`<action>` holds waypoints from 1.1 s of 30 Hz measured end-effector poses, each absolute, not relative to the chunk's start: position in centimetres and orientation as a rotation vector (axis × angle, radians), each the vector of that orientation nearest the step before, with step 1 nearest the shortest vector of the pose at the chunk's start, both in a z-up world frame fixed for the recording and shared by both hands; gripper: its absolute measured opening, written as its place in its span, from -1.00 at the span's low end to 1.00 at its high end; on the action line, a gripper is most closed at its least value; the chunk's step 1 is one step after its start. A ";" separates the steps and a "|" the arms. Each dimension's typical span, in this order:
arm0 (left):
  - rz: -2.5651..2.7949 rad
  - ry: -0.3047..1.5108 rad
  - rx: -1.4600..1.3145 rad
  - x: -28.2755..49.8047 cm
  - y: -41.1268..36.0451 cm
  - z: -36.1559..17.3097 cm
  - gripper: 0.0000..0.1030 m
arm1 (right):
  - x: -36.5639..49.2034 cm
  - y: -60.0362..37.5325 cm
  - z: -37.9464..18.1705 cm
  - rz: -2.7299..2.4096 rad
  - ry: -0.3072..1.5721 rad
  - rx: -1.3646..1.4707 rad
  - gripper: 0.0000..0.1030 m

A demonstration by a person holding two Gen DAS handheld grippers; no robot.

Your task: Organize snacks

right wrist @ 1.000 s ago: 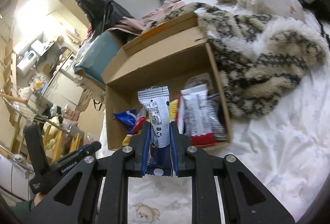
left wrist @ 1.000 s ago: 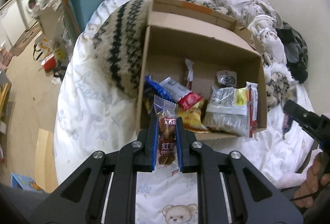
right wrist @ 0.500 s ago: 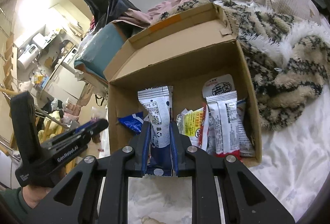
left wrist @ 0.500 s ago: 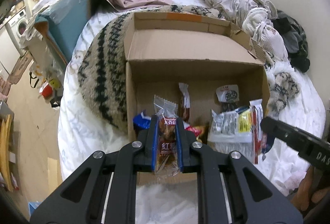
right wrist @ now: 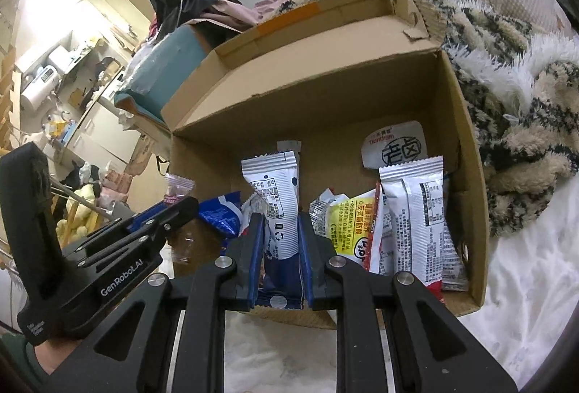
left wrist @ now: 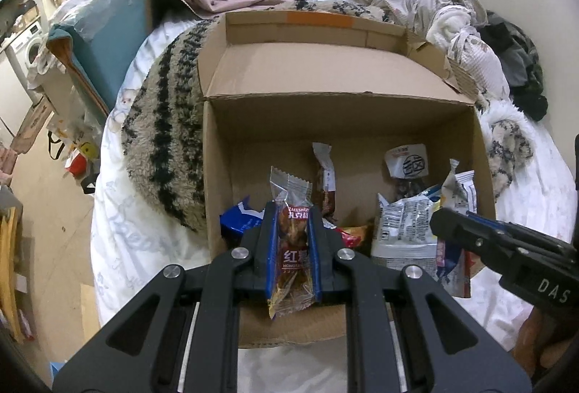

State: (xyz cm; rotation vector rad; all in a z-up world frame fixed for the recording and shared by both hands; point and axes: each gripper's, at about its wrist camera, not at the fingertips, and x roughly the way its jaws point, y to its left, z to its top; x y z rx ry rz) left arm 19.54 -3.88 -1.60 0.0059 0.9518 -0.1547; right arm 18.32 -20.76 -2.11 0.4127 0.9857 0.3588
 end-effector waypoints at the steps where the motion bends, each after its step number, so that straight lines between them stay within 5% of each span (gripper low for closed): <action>1: -0.153 0.950 0.000 19.6 -3.8 -1.6 -0.74 | 18.4 -20.8 -2.2 0.355 0.988 0.418 -0.62; 11: -0.160 0.915 -0.016 19.4 -3.8 -0.8 -0.71 | 18.2 -21.6 -1.6 0.342 0.950 0.453 -0.55; 13: -0.155 0.902 -0.001 19.1 -4.0 -0.7 -0.40 | 18.2 -21.9 -1.5 0.333 0.942 0.472 -0.55; 17: -0.153 0.868 -0.016 18.7 -3.9 -0.1 -0.12 | 18.3 -22.5 -1.3 0.348 0.937 0.505 -0.55; 20: -0.142 0.844 -0.022 18.5 -3.6 0.4 0.36 | 18.1 -22.6 -0.7 0.347 0.913 0.502 -0.49; 21: -0.136 0.831 -0.023 18.3 -3.5 0.6 0.49 | 18.1 -22.6 -0.6 0.347 0.908 0.500 -0.27; 22: -0.131 0.820 -0.022 18.2 -3.4 0.8 0.56 | 18.0 -22.7 -0.3 0.348 0.895 0.501 0.22; 24: -0.123 0.805 -0.023 17.9 -3.1 1.3 0.59 | 17.6 -23.1 0.3 0.330 0.853 0.508 0.68; 33: -0.071 0.695 -0.070 15.3 -0.8 4.4 0.59 | 15.5 -24.4 4.2 0.249 0.741 0.453 0.90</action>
